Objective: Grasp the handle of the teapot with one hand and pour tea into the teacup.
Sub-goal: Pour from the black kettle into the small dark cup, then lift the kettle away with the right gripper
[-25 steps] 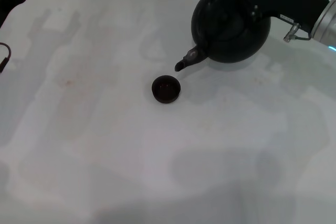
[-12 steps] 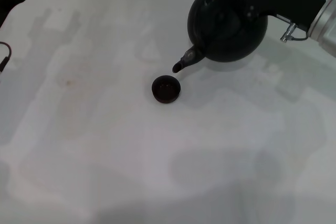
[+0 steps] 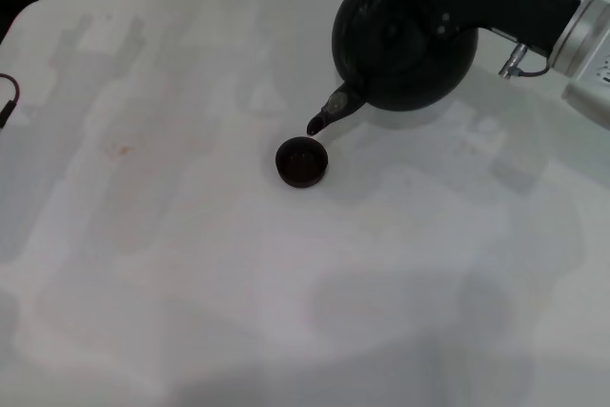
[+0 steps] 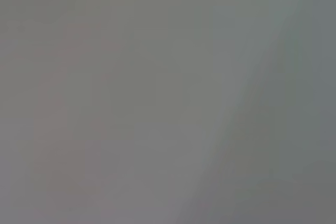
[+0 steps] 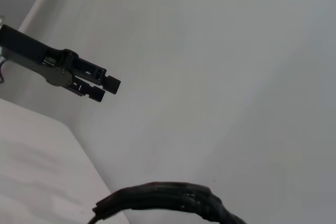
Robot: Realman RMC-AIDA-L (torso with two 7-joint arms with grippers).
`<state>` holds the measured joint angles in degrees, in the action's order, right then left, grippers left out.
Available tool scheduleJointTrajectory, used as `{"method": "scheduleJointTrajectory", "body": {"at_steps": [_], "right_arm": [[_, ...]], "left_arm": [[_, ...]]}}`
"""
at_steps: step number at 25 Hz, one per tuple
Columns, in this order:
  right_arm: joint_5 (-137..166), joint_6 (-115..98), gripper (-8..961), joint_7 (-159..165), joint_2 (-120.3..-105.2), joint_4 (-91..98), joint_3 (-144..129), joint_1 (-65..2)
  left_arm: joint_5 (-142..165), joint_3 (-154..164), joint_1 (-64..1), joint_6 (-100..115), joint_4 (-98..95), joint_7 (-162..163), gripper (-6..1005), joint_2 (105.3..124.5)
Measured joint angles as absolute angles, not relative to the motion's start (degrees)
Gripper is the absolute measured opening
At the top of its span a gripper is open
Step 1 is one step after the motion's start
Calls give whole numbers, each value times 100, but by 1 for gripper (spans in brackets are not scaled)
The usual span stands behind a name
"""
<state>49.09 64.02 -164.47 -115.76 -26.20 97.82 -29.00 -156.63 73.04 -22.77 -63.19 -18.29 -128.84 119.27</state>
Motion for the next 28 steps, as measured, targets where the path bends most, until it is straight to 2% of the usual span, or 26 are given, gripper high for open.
{"method": "scheduleJointTrajectory", "body": {"at_steps": [28], "right_arm": [[4860,6335,120,-16943,-11584,-2628,9708,-2900]], "left_arm": [[-15671,7313,-2276,-6319,-1823,-12884,835,11927]]}}
